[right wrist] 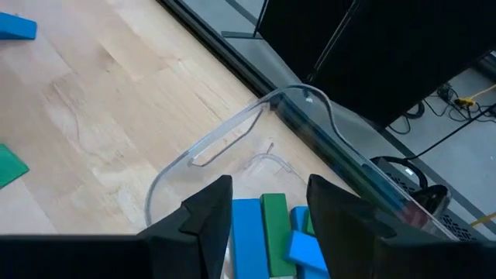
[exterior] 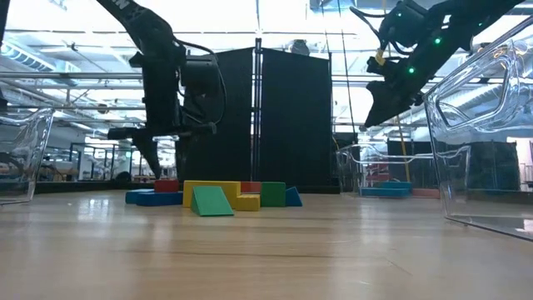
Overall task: Sort blocks by size
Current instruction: Put the yellow rectangle block into the top transparent bin
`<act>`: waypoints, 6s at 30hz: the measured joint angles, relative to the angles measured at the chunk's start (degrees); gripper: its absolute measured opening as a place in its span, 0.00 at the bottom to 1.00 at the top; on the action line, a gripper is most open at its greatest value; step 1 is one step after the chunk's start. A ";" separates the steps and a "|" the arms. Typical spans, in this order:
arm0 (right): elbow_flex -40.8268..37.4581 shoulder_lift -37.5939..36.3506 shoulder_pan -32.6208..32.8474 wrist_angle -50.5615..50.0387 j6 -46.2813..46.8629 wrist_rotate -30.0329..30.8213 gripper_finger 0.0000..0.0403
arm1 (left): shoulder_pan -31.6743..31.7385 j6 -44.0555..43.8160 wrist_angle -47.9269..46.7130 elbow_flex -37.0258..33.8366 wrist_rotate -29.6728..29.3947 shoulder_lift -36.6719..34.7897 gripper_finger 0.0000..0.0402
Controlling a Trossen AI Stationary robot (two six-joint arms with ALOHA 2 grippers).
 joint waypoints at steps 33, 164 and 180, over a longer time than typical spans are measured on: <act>-2.32 0.02 1.82 1.58 -0.43 0.00 0.40 | -0.09 0.11 3.60 -0.08 8.25 4.13 0.78; 10.60 29.76 23.53 31.88 -58.62 -21.04 0.40 | -4.87 85.70 18.67 13.16 40.26 5.66 0.25; 10.58 31.17 25.37 34.16 -57.91 -20.78 0.26 | -6.34 85.66 19.22 13.14 40.11 5.66 0.25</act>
